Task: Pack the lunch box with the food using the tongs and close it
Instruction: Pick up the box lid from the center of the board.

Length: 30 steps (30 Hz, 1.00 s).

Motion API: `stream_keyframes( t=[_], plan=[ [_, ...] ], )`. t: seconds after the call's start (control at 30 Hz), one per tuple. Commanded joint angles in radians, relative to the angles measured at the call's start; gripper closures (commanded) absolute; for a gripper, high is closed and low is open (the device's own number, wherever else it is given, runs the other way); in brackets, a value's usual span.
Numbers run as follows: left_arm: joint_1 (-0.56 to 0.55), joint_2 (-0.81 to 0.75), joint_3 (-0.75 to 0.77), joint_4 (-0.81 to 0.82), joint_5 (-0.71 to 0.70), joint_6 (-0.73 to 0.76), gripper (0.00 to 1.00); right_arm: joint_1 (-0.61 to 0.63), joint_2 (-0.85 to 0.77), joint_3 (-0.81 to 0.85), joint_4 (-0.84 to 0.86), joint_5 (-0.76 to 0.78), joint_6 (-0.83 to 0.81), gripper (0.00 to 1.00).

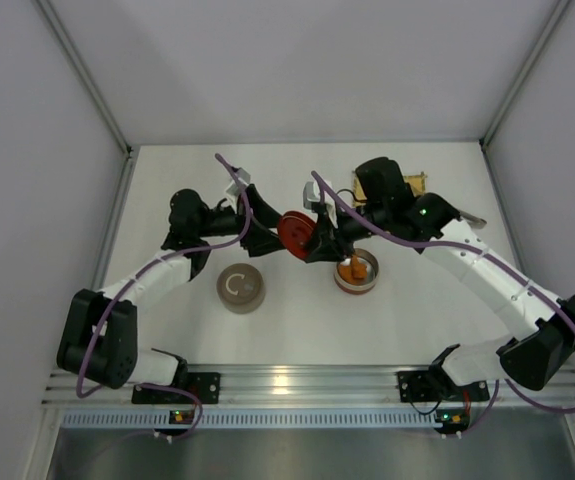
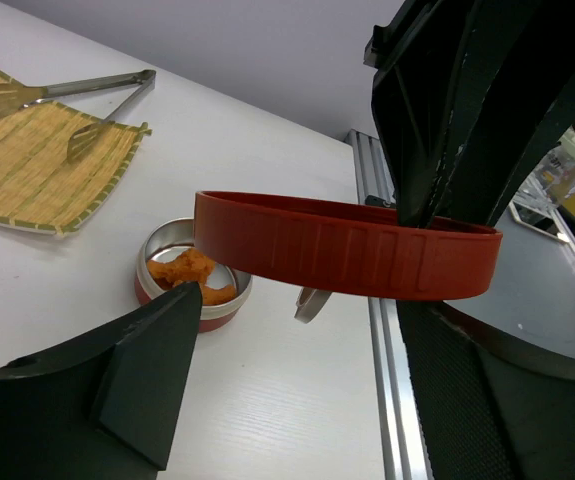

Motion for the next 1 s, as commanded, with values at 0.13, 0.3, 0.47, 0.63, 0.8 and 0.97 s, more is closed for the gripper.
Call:
stream_keyframes(
  t=[0.13,0.3,0.47,0.63,0.8,0.97],
  plan=[
    [-0.057,0.019,0.048,0.145,0.022,-0.065,0.34,0.002,-0.010,0.062,0.020,-0.057,0.018,1.00],
    [-0.061,0.026,0.057,0.081,0.008,-0.041,0.45,0.002,-0.011,0.067,0.017,-0.062,0.023,1.00],
    [-0.060,0.029,0.071,0.047,-0.013,-0.051,0.60,0.002,-0.019,0.052,0.017,-0.061,0.021,1.00],
    [-0.060,0.036,0.160,-0.165,-0.013,-0.033,1.00,-0.017,-0.045,-0.005,0.039,0.014,0.009,0.99],
    [-0.061,0.052,0.301,-0.718,-0.053,0.088,1.00,-0.139,-0.080,-0.100,0.149,0.059,0.116,0.38],
    [-0.060,0.027,0.362,-1.000,-0.162,0.151,1.00,-0.210,-0.157,-0.178,0.215,0.099,0.199,0.13]
  ],
)
